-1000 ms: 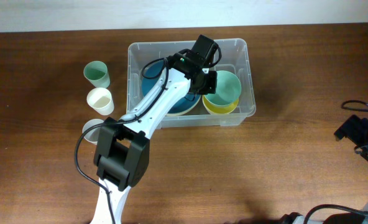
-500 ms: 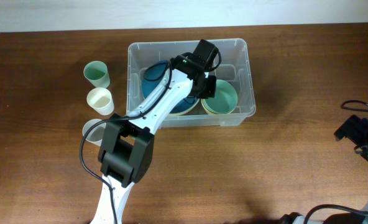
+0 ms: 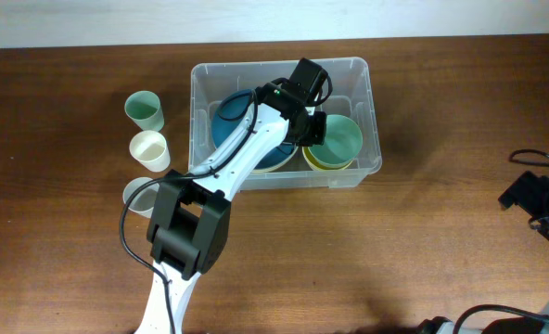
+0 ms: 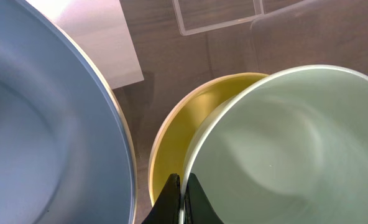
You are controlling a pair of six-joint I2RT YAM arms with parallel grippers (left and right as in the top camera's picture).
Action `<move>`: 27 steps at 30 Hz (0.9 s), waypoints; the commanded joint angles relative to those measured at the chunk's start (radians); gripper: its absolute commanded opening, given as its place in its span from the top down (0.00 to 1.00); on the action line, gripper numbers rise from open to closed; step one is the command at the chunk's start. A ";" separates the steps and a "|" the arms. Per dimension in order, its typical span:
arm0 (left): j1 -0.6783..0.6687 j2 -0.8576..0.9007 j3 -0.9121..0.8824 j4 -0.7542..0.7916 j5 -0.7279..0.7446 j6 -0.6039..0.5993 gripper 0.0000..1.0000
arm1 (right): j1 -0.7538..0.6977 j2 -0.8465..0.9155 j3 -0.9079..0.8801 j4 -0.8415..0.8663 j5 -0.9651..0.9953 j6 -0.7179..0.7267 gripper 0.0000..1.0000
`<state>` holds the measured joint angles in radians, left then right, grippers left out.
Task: Pack container
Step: 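Lower the pale green bowl into the yellow bowl and release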
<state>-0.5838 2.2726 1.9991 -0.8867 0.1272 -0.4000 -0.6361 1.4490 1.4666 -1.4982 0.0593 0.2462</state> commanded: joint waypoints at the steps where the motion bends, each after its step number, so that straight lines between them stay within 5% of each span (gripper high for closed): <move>1: -0.009 0.003 0.012 0.003 0.034 0.009 0.99 | -0.006 0.002 -0.004 0.000 -0.003 -0.003 0.01; 4: -0.009 0.003 0.012 0.003 0.034 0.009 0.98 | -0.006 0.002 -0.004 0.000 -0.003 -0.003 0.01; 7: -0.009 0.003 0.012 0.002 0.034 0.009 0.87 | -0.006 0.002 -0.004 0.000 -0.003 -0.003 0.01; 27: -0.009 0.003 0.012 -0.012 0.033 0.009 0.86 | -0.006 0.002 -0.004 0.000 -0.003 -0.003 0.02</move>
<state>-0.5842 2.2726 1.9991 -0.8936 0.1398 -0.3996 -0.6361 1.4487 1.4666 -1.4982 0.0593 0.2462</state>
